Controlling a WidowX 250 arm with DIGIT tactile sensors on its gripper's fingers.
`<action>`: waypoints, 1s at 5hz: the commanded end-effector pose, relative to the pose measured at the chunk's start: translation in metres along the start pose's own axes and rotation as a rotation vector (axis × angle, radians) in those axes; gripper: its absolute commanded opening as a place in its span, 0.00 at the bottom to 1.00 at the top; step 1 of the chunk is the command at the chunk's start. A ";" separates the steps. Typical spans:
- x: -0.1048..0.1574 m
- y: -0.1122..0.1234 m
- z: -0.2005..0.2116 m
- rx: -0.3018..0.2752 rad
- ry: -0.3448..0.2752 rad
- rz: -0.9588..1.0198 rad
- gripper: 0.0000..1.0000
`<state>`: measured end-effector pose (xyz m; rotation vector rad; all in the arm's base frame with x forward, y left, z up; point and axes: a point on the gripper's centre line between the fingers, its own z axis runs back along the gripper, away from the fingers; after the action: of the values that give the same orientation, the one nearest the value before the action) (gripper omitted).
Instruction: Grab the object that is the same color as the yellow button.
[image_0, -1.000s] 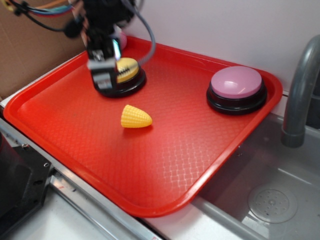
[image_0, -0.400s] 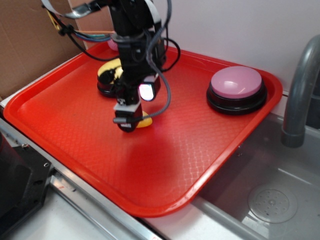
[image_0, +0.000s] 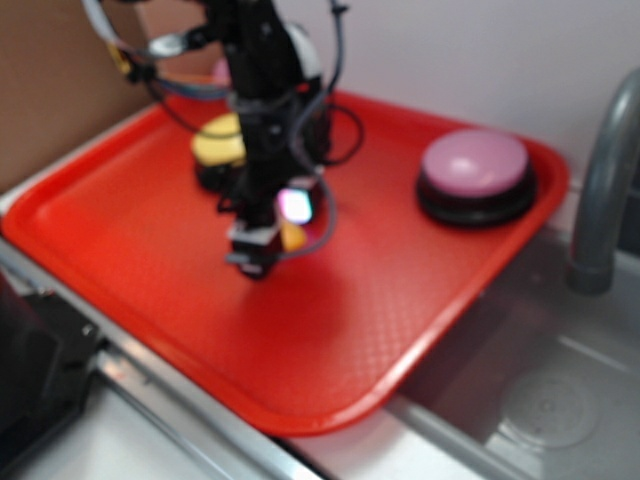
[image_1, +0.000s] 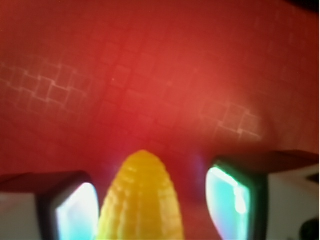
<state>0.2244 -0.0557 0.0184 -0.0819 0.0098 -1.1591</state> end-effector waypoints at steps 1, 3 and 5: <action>0.004 -0.007 0.002 0.000 0.005 -0.034 0.00; 0.000 0.002 0.071 -0.058 0.104 0.246 0.00; -0.038 0.005 0.134 -0.043 0.183 0.756 0.00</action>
<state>0.2171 0.0011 0.1338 -0.0210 0.2853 -0.4110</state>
